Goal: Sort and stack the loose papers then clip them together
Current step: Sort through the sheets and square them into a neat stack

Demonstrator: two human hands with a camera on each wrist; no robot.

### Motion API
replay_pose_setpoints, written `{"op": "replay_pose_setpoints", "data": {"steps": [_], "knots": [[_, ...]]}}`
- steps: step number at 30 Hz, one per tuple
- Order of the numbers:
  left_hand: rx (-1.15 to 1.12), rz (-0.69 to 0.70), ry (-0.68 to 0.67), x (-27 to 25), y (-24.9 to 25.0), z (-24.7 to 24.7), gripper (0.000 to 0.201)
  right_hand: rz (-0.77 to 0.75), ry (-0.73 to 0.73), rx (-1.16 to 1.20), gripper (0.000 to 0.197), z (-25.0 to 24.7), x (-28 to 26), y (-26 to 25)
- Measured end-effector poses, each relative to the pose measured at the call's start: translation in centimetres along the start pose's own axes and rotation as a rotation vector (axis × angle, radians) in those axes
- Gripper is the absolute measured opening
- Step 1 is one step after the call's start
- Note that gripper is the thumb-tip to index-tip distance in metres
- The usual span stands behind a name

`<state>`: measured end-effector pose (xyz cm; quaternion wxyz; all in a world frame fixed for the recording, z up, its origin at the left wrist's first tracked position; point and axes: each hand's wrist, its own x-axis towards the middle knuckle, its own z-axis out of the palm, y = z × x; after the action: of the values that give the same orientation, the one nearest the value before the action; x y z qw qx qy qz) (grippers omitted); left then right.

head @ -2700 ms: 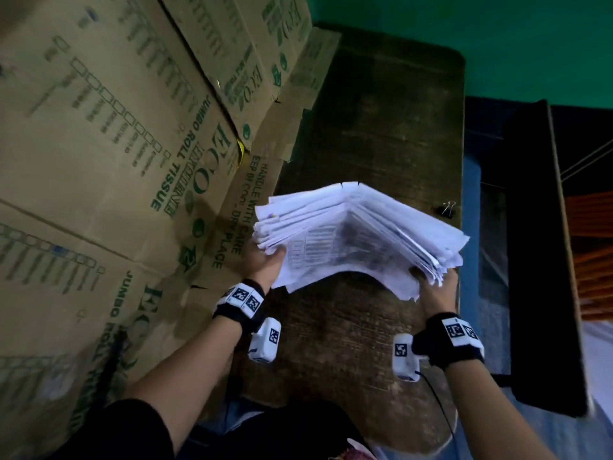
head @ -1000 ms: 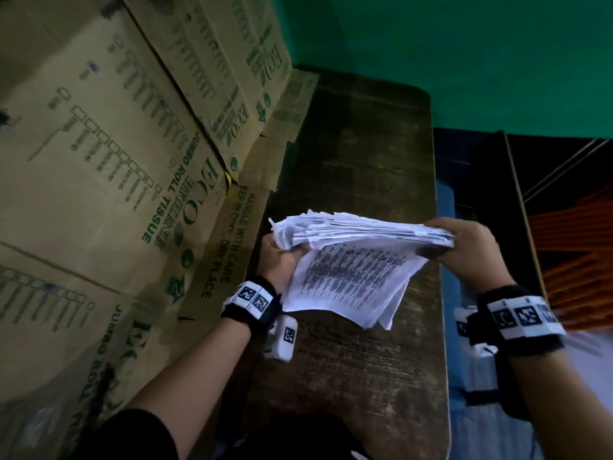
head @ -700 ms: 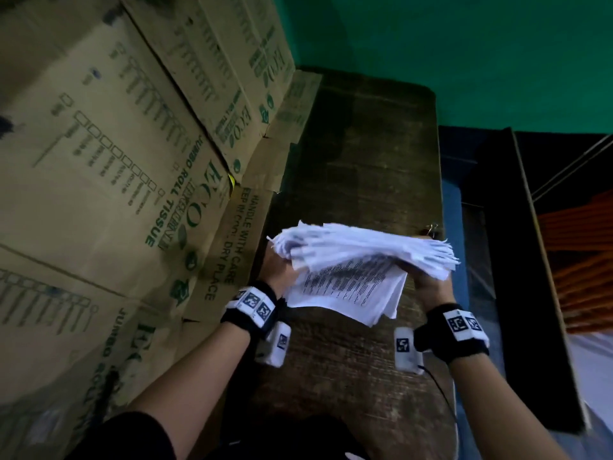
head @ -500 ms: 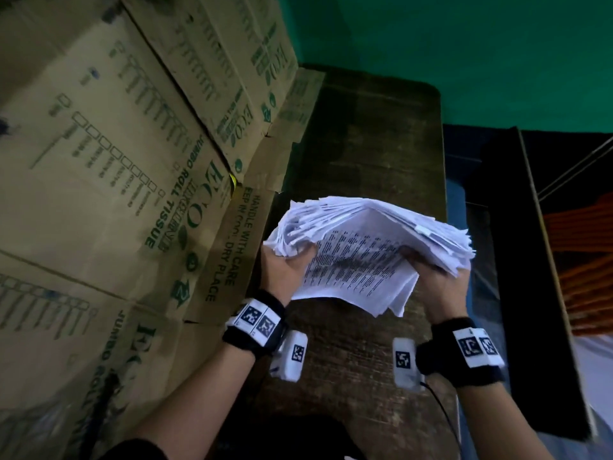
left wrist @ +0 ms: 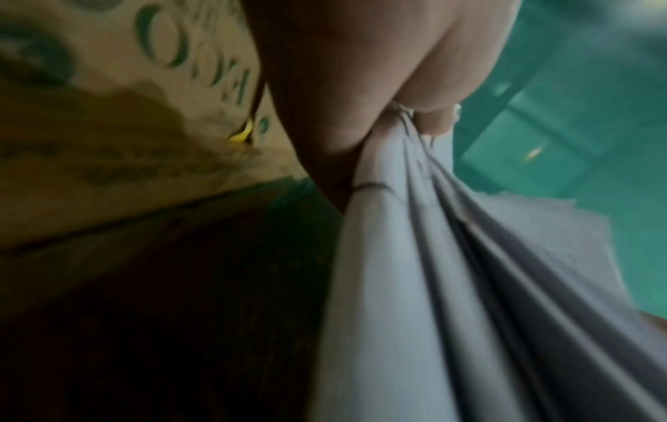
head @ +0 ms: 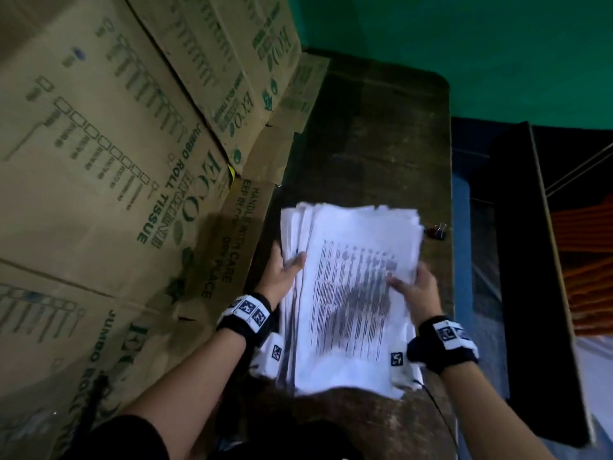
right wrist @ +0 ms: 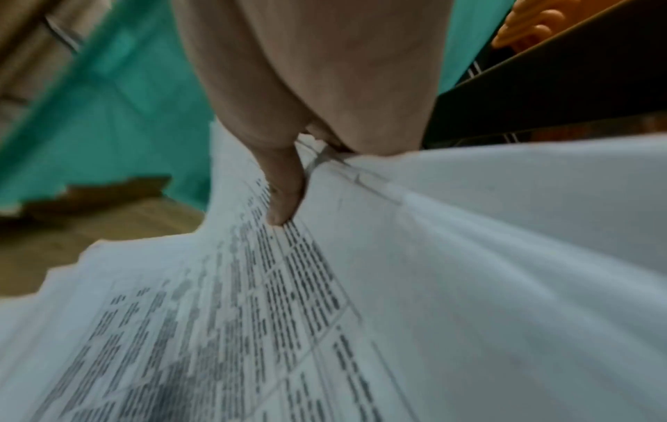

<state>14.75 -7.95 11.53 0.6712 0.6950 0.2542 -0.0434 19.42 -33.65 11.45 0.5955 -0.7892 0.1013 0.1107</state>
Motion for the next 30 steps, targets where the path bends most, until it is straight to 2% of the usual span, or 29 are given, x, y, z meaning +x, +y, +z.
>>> {"op": "replay_pose_setpoints", "data": {"steps": [2, 3, 6, 9, 11, 12, 14, 16, 18, 20, 22, 26, 30], "knots": [[0.045, -0.03, -0.024, 0.7, -3.0, 0.4, 0.051, 0.132, -0.03, -0.137, 0.038, 0.9, 0.9, 2.6], [0.073, -0.052, -0.023, 1.0, -4.3, 0.4, 0.05, 0.19, -0.037, -0.181, 0.039, 1.3, 1.4, 4.1], [0.131, -0.129, 0.013, 2.0, -6.4, 0.4, 0.048, 0.365, -0.048, -0.398, 0.06, 1.9, 2.7, 7.2], [0.177, -0.137, 0.013, 3.3, -7.6, 0.2, 0.035, 0.357, -0.113, -0.636, 0.084, 2.2, 3.2, 7.4], [0.232, -0.12, 0.026, 3.8, -8.0, 0.0, 0.021, 0.253, -0.096, -0.881, 0.094, 2.7, 3.2, 5.5], [0.259, -0.111, 0.036, 4.0, -8.0, -0.1, 0.015, 0.128, -0.104, -0.982, 0.092, 3.3, 3.4, 4.7], [0.229, -0.11, 0.04, 4.4, -8.3, -0.2, 0.017, -0.249, -0.195, -1.144, 0.089, 5.4, 4.0, 2.9], [0.175, -0.123, 0.009, 4.6, -8.5, -0.3, 0.028, -0.627, -0.356, -1.268, 0.095, 8.4, 4.8, 1.8], [0.136, -0.125, 0.003, 4.7, -8.7, 0.0, 0.037, -0.833, -0.482, -1.363, 0.097, 10.9, 6.0, 1.1], [0.045, -0.148, 0.018, 4.9, -9.0, 0.3, 0.04, -0.931, -0.589, -1.432, 0.091, 12.3, 7.0, 0.6], [-0.06, -0.198, 0.031, 5.1, -9.2, 0.3, 0.036, -0.98, -0.636, -1.513, 0.086, 12.9, 7.7, 0.8], [-0.174, -0.233, -0.005, 5.5, -9.9, 0.1, 0.034, -1.01, -0.654, -1.536, 0.082, 13.2, 8.2, 0.6], [-0.235, -0.272, 0.033, 5.4, -10.1, 0.2, 0.028, -0.977, -0.672, -1.534, 0.088, 13.3, 8.5, 0.3]]}}
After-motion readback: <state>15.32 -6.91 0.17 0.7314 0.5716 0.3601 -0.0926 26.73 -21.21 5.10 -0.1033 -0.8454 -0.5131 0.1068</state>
